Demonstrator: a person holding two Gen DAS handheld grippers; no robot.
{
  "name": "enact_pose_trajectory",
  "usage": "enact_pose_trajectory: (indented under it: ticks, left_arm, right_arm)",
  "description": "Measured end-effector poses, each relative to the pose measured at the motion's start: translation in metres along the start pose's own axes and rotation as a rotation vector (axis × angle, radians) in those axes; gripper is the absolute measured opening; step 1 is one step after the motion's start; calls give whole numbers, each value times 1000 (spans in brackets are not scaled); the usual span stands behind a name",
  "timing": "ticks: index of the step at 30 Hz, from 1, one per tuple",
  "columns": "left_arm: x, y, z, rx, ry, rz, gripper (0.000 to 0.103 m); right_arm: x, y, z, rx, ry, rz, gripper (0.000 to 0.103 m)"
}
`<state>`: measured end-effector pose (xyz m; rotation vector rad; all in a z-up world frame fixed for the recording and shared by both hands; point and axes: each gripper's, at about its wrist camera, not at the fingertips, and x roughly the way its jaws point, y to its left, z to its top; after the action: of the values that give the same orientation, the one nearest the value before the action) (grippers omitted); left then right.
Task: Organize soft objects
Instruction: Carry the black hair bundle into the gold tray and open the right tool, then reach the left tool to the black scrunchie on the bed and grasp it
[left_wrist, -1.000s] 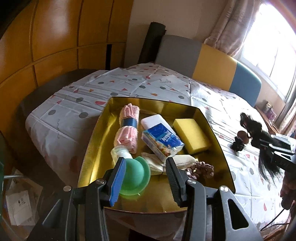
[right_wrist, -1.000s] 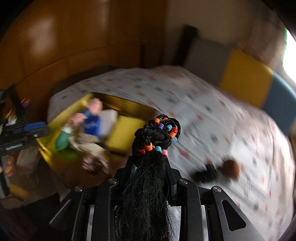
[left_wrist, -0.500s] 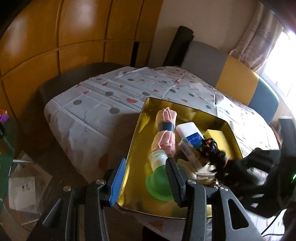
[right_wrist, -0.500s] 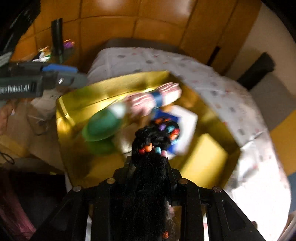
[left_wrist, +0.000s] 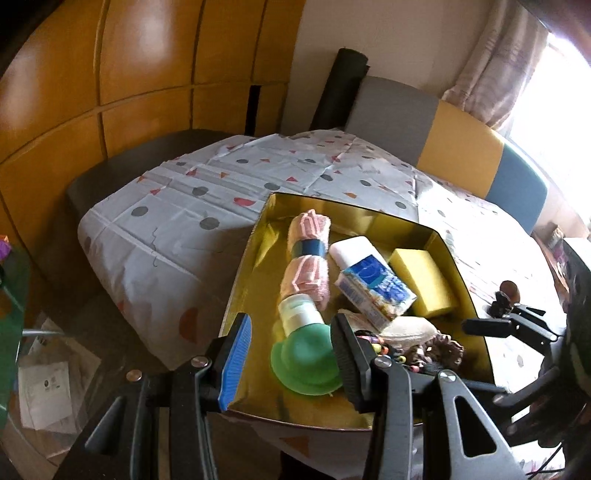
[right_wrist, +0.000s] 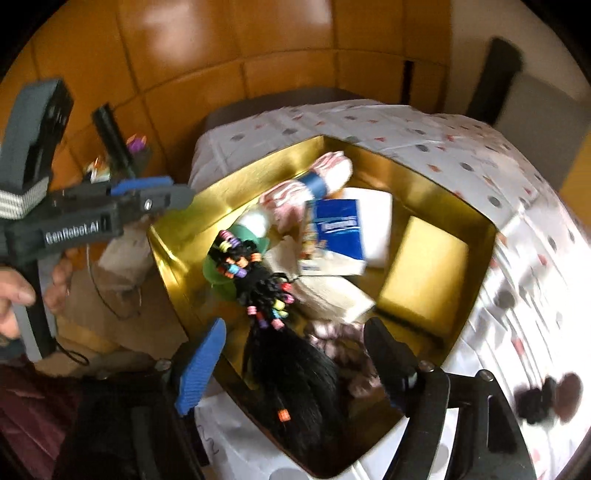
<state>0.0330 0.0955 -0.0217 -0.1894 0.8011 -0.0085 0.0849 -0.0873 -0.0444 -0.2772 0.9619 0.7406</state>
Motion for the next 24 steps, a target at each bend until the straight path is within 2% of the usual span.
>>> enact_pose_trajectory:
  ticks: [8,17,24]
  left_arm:
    - [-10,-24,-1,64,-14,-16,45]
    - [-20,-59,-5,164,-36,-42,45]
    - [-17,-86,-9,232,-20,-68,45]
  right_arm:
    - [-35,-21,-22,117,-86,-74,78]
    - [-70,-61,-60,279,-135,-169,79]
    - [-90,-96,-95,392,-137,-254,79]
